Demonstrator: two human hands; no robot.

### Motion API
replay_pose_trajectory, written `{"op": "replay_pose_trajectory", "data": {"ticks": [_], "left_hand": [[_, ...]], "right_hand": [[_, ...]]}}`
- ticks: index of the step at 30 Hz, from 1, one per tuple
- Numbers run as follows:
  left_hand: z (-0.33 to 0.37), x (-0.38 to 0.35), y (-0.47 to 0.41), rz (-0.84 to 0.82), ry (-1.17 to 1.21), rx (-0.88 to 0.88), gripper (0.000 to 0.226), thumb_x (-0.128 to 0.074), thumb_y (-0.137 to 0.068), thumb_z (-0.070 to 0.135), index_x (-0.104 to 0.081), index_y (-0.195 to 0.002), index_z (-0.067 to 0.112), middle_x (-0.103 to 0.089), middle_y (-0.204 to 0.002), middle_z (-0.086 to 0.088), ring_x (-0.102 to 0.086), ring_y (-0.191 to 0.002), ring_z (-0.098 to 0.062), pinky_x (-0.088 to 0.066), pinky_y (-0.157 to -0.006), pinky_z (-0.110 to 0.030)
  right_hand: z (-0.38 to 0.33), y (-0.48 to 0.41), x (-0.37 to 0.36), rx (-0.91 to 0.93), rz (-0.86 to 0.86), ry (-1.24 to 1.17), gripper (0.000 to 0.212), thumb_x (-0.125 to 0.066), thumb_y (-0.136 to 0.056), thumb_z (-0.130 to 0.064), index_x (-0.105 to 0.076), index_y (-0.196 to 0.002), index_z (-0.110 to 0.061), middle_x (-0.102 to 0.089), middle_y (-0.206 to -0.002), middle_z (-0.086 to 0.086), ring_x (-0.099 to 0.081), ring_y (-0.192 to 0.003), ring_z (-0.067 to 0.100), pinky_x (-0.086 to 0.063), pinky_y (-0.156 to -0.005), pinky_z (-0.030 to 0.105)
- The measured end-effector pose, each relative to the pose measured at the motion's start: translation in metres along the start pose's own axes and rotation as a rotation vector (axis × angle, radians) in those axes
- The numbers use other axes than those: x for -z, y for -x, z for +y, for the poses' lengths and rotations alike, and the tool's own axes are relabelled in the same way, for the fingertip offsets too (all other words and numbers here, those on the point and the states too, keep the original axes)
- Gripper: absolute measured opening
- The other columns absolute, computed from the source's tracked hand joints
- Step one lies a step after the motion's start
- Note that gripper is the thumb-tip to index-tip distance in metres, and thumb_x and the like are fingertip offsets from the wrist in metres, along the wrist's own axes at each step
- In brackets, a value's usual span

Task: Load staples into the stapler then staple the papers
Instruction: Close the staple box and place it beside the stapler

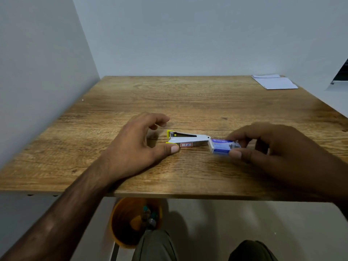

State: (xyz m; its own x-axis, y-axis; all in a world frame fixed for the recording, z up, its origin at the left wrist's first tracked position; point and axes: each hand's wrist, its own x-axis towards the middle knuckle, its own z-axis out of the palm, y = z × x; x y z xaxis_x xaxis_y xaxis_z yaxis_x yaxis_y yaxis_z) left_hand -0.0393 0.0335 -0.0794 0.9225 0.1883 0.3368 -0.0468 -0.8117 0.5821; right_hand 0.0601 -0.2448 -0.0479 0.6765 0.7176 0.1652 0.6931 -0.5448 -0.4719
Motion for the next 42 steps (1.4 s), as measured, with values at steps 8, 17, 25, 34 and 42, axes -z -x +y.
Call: {"op": "replay_pose_trajectory", "data": {"ticks": [8,17,25,34,42], "left_hand": [[-0.001,0.000,0.000,-0.046,0.051,0.038,0.059,-0.086,-0.074,0.041,-0.060,-0.127,0.038,-0.071,-0.111,0.017,-0.062,-0.114,-0.002,-0.048,-0.105,-0.042],[0.002,-0.001,0.003,-0.044,0.063,-0.011,0.062,-0.080,-0.070,0.053,-0.057,-0.126,0.043,-0.067,-0.114,0.024,-0.061,-0.115,0.001,-0.044,-0.107,-0.051],[0.006,-0.001,0.003,-0.001,0.043,-0.229,0.037,-0.082,-0.083,0.025,-0.069,-0.117,0.024,-0.068,-0.117,0.012,-0.062,-0.114,-0.006,-0.049,-0.098,-0.031],[0.012,-0.008,-0.008,-0.014,0.007,-0.242,0.029,-0.081,-0.083,0.025,-0.073,-0.111,0.027,-0.072,-0.108,0.013,-0.065,-0.104,-0.002,-0.051,-0.091,-0.026],[0.004,-0.024,-0.075,-0.060,-0.099,-0.225,0.027,-0.078,-0.085,0.026,-0.071,-0.111,0.025,-0.073,-0.103,0.011,-0.063,-0.094,-0.008,-0.046,-0.080,-0.026]], "right_hand": [[-0.025,-0.043,-0.010,0.064,0.150,0.001,0.025,-0.063,-0.083,-0.054,-0.070,-0.103,-0.041,-0.065,-0.085,-0.022,-0.055,-0.070,-0.010,-0.033,-0.060,0.026],[-0.028,-0.061,-0.038,0.020,0.048,0.131,0.033,-0.059,-0.086,-0.060,-0.064,-0.115,-0.044,-0.056,-0.098,-0.017,-0.050,-0.072,-0.003,-0.046,-0.067,0.032],[-0.022,-0.049,-0.026,0.146,0.074,0.065,0.051,-0.077,-0.078,-0.046,-0.058,-0.125,-0.044,-0.055,-0.129,-0.025,-0.053,-0.104,-0.005,-0.043,-0.077,0.021],[-0.016,-0.052,-0.034,0.108,0.148,0.066,0.023,-0.079,-0.080,-0.026,-0.071,-0.099,-0.037,-0.074,-0.097,-0.018,-0.066,-0.086,0.005,-0.056,-0.077,0.038],[0.009,-0.100,-0.025,0.031,0.177,0.080,0.022,-0.077,-0.080,-0.018,-0.072,-0.096,-0.033,-0.073,-0.092,-0.016,-0.066,-0.085,0.007,-0.050,-0.077,0.029]]}}
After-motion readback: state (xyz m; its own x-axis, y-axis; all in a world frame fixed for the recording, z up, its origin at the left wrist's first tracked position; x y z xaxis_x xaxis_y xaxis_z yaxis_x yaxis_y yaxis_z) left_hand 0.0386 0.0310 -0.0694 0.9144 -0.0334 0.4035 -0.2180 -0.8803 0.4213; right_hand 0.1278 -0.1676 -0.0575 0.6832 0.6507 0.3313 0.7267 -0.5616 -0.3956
